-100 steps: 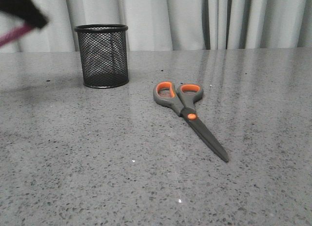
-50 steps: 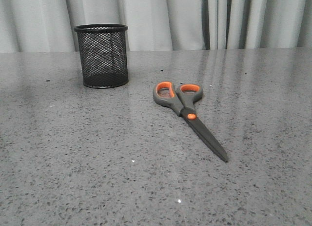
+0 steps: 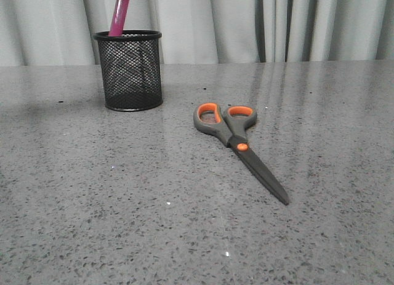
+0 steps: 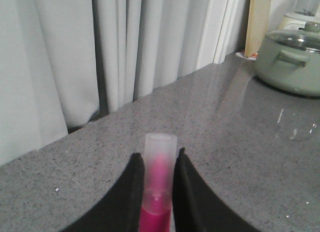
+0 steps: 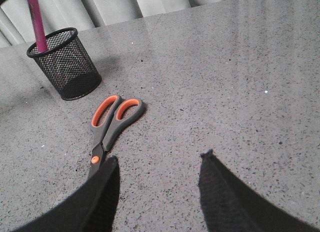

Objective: Put pen and scissors into bin

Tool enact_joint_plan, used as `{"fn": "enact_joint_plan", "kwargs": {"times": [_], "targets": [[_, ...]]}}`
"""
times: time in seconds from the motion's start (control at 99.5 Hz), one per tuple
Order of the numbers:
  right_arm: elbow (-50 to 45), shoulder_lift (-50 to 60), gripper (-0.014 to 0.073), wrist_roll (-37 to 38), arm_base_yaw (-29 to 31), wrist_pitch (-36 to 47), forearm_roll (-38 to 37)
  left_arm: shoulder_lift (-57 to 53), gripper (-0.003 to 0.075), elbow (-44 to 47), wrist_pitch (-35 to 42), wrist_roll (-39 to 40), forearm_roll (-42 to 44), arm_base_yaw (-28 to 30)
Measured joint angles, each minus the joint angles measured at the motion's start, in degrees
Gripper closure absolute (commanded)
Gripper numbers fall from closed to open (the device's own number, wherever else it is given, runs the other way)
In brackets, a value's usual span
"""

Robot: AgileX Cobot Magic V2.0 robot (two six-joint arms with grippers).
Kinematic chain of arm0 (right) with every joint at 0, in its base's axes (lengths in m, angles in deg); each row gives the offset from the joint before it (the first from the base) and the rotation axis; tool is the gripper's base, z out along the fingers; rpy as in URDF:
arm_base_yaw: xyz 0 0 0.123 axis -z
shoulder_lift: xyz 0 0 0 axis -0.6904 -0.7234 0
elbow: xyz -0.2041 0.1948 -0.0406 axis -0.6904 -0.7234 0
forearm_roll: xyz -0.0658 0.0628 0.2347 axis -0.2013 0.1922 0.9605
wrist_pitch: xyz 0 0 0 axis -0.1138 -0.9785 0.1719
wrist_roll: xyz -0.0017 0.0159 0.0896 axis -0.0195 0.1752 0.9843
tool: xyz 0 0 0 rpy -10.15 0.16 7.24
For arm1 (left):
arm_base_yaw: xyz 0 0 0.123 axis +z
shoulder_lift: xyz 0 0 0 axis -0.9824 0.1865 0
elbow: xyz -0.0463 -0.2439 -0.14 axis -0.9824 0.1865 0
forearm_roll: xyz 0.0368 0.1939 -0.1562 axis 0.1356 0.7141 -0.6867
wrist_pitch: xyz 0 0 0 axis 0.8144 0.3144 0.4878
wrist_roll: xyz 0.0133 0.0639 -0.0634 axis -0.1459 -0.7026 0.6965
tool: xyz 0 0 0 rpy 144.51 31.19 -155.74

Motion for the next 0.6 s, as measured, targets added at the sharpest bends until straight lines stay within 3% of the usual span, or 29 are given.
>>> {"fn": "enact_joint_plan", "kwargs": {"times": [0.09,0.161,0.211,0.311,0.382,0.472,0.603], "targets": [[0.00,0.00,0.0265,0.00,0.00,-0.08,0.00,1.59,0.0734,0.00,0.11,-0.37,0.00,0.00],[0.00,0.00,0.0265,0.00,0.00,-0.08,0.00,2.37,0.0677,0.00,0.48,-0.45,-0.04,0.00],[0.00,0.00,0.0265,0.00,0.00,-0.08,0.00,2.58,0.0584,0.00,0.78,-0.45,-0.04,0.00],[0.00,0.00,0.0265,0.00,0.00,-0.08,0.24,2.71,0.0305,0.00,0.91,-0.45,-0.13,0.00],[0.00,0.00,0.0265,0.00,0.00,-0.12,0.36,2.71,0.0201,0.00,0.69,-0.45,-0.27,0.00],[0.24,0.00,0.0265,0.00,0.00,-1.27,0.72,2.17,0.0241,0.00,-0.02,-0.45,-0.27,0.00],[2.92,0.00,0.0265,-1.22,-1.47,-4.07,1.16,-1.23,0.0427,0.00,-2.59,-0.45,-0.27,0.00]]}}
